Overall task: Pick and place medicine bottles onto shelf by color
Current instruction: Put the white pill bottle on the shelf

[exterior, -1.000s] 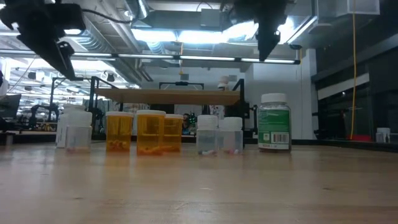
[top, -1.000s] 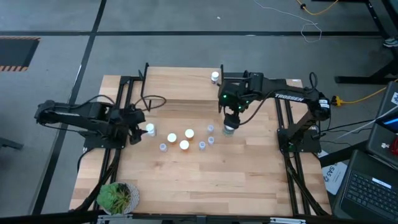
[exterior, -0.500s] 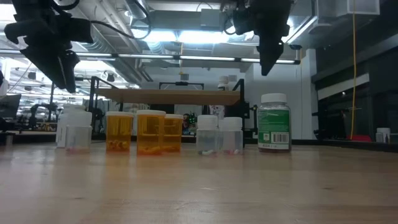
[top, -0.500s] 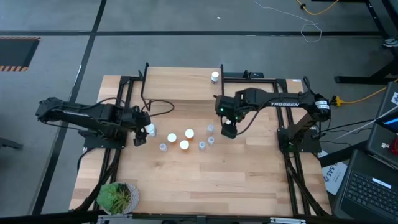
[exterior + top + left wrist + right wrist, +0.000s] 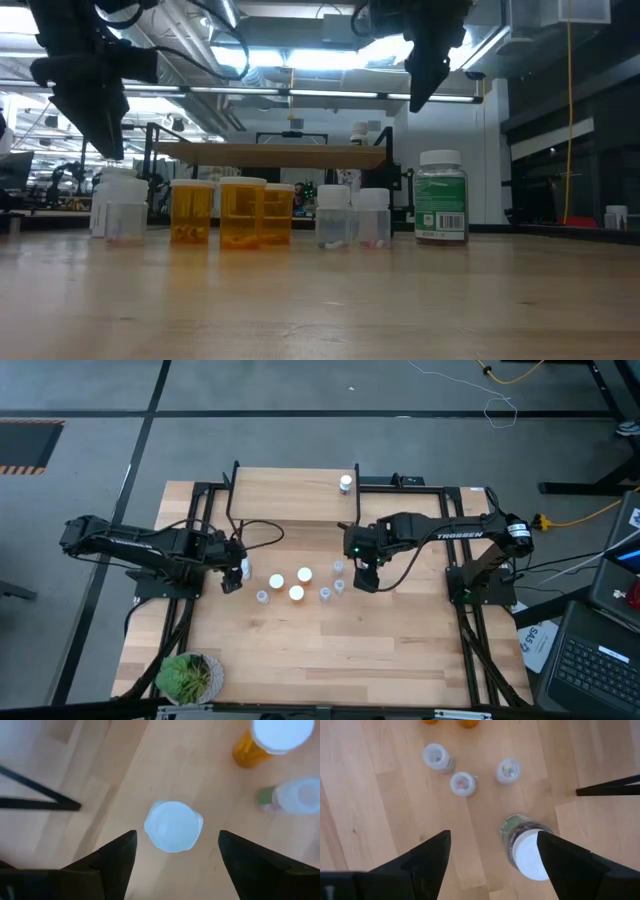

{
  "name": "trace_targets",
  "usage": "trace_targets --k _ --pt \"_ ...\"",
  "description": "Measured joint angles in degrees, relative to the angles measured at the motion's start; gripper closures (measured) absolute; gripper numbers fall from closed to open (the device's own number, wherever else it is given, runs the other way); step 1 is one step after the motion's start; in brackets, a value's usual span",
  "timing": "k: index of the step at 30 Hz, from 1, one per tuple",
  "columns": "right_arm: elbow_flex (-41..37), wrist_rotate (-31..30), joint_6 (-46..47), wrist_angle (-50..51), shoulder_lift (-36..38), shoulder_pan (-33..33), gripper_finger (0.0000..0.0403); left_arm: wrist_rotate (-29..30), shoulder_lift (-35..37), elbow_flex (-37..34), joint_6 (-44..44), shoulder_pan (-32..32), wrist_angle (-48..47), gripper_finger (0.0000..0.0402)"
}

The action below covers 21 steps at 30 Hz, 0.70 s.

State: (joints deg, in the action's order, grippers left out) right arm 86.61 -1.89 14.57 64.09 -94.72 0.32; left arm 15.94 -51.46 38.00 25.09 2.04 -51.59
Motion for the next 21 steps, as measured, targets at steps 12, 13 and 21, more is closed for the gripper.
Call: trace_targets --k 12,13,21 --pt "0.00 -0.09 0.09 -1.10 0.00 0.00 0.0105 -0.41 -2.50 0.00 0.18 -4.90 -0.21 0.0063" --pt "0.00 -0.11 0.03 -1.15 0.00 0.00 0.0105 -0.39 -2.78 0.00 0.18 -4.98 -0.10 0.0063" --pt "0.00 -0.15 -0.02 -1.36 0.00 0.00 0.0105 -2.09 -7.60 0.00 0.23 -5.03 1.25 0.0064"
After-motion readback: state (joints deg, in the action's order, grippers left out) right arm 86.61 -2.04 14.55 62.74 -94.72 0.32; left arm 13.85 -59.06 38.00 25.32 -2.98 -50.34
